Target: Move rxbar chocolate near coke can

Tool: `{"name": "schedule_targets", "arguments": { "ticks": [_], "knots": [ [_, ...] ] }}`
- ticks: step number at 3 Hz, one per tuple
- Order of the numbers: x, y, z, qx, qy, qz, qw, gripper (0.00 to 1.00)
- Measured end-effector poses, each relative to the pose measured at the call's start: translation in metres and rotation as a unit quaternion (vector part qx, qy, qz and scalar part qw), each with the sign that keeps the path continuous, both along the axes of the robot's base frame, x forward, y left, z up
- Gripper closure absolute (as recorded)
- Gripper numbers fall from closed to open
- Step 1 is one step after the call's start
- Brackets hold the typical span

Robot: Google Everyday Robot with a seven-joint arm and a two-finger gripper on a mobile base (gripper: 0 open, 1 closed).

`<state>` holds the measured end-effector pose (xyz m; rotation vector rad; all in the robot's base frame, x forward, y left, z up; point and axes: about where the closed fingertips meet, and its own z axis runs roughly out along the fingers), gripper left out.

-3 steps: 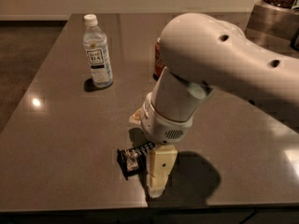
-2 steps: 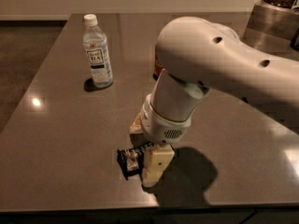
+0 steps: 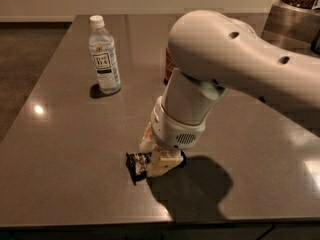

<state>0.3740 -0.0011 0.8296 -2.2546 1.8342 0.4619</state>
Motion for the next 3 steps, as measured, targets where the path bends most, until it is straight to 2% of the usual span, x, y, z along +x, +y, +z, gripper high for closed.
{"name": "schedule_targets", "arguments": {
  "ticks": [1, 2, 3],
  "knots": [
    [0.0, 0.0, 0.004, 0.0, 0.0, 0.0, 1.0, 0.95],
    [0.005, -0.004, 0.006, -0.001, -0.001, -0.01, 0.9999, 1.0],
    [0.081, -0.06, 0.028, -0.008, -0.013, -0.142, 0.9897, 1.0]
  ]
}}
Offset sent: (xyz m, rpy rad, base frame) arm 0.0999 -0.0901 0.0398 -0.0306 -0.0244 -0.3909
